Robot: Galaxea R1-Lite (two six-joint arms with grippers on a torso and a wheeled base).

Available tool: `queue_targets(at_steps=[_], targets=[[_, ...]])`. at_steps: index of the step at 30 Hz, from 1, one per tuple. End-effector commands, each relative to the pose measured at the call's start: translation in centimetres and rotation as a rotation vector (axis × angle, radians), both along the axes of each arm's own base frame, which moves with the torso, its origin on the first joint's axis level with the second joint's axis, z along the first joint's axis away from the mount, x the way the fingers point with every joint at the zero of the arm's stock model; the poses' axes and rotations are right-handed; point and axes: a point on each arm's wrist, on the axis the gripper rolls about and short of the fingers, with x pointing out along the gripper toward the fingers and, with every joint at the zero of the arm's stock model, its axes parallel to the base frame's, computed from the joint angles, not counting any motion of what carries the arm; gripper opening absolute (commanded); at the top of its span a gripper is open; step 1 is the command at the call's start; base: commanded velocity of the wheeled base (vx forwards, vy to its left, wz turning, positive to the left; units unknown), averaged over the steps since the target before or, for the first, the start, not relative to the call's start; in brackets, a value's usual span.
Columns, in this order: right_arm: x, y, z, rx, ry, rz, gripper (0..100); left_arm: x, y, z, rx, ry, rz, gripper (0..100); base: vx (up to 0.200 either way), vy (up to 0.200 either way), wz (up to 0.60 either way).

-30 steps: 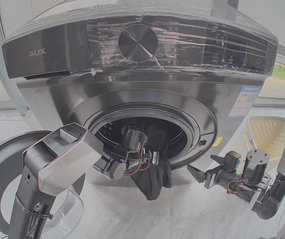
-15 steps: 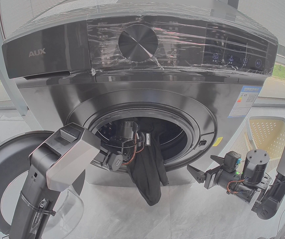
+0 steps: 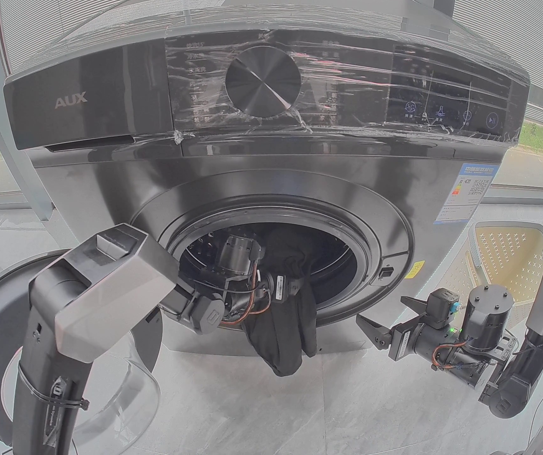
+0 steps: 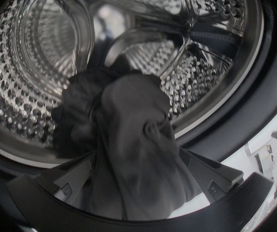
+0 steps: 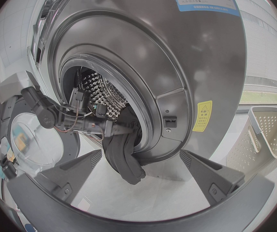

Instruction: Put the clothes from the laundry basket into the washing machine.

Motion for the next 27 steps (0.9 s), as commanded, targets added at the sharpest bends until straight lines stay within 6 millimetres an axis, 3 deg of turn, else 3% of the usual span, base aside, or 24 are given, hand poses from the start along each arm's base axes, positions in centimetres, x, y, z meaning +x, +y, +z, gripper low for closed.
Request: queue_targets(at_steps=[1,7,13,14,22,25,27], targets=[[0.0,0.0,0.0,0.001,0.000,0.001,100,-3.2,0.7,2.1,0.022,0.078,-0.079,100,0.000,0.000,0.00],[0.0,0.0,0.0,0.001,-0.002,0.001,100,-3.2,0.2,-0.8,0.048,0.125,-0.089,100,0.000,0.000,0.00],[-0.1,0.0,0.2,0.003,-0.006,0.001,100,-2.2,-0.1,-2.4,0.056,0.128,-0.075,100,0.000,0.000,0.00],[-0.1,0.0,0.2,0.003,-0.006,0.001,100,-2.0,-0.1,-2.5,0.055,0.126,-0.072,0,0.000,0.000,0.00],[0.0,0.0,0.2,0.005,-0.008,0.001,100,-0.8,-0.3,-0.9,0.004,0.045,-0.049,0,0.000,0.000,0.00],[0.0,0.1,0.2,0.005,-0.010,0.001,100,1.2,-0.1,0.9,-0.046,-0.103,0.043,0,0.000,0.000,0.00],[0.0,0.1,0.2,0.005,-0.010,0.001,100,1.8,-0.1,1.0,-0.057,-0.132,0.067,0,0.000,0.000,0.00]])
